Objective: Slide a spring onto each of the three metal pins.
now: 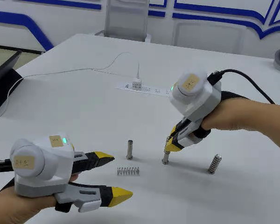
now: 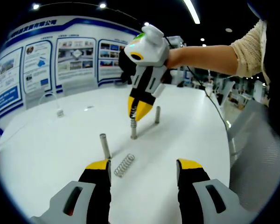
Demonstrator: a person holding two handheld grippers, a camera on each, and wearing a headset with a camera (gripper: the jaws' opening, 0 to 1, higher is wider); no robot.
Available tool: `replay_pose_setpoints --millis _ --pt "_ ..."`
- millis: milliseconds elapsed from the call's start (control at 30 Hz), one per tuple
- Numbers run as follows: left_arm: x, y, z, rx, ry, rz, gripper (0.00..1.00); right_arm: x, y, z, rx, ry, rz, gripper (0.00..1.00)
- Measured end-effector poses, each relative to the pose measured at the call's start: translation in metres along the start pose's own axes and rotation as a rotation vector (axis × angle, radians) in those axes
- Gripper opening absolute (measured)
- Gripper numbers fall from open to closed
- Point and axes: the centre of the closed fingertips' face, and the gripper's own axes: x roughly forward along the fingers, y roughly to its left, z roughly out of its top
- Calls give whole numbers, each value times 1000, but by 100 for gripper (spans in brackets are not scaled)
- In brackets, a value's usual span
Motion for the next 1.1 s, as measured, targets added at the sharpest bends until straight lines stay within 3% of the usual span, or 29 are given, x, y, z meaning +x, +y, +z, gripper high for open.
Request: replay_pose_setpoints --millis 633,1100 --pt "0 -1 -2 -4 6 -3 57 26 -1 -14 28 52 22 12" --pt "-2 0 -4 -9 10 2 57 29 -1 -12 32 40 21 16"
